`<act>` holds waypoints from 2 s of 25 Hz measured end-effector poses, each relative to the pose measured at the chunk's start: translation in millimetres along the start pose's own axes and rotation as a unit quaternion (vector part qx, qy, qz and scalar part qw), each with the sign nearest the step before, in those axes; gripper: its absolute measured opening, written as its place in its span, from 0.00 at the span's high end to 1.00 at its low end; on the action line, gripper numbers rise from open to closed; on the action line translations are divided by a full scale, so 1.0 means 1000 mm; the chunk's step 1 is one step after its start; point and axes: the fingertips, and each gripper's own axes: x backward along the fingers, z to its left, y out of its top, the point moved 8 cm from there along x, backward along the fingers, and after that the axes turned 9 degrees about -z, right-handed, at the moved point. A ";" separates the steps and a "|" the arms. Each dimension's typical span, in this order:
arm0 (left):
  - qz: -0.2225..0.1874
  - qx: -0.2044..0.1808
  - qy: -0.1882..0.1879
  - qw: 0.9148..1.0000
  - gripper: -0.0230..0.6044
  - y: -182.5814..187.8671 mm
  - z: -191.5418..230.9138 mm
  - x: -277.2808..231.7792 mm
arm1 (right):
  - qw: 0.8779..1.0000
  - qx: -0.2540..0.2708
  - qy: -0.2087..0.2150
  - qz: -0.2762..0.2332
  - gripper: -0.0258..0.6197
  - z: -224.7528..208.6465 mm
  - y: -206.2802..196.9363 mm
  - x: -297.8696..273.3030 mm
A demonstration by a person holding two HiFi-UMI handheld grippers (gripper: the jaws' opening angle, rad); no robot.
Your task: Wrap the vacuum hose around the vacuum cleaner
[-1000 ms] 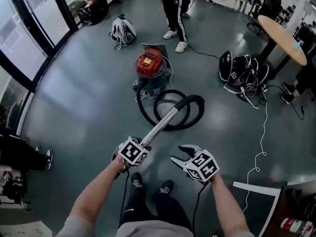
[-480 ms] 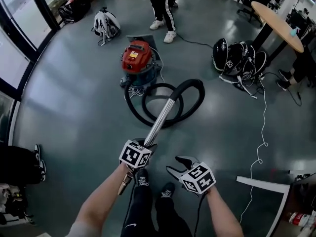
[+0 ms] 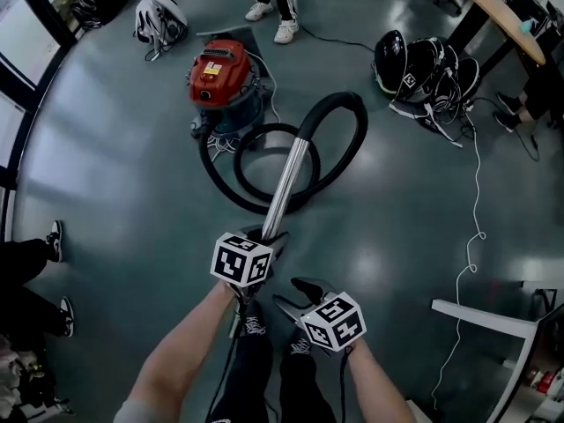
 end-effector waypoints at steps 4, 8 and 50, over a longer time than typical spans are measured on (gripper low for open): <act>-0.013 0.020 -0.006 1.000 0.76 -0.002 0.013 -0.029 | 0.999 -0.037 -0.001 -0.008 0.61 -0.010 -0.018 -0.026; -0.026 0.037 -0.007 0.999 0.76 0.001 0.023 -0.060 | 0.997 -0.075 -0.005 -0.015 0.55 -0.027 -0.032 -0.043; -0.058 0.271 0.181 0.944 0.60 0.016 -0.026 -0.285 | 0.977 0.110 -0.005 0.182 0.74 -0.334 -0.050 0.067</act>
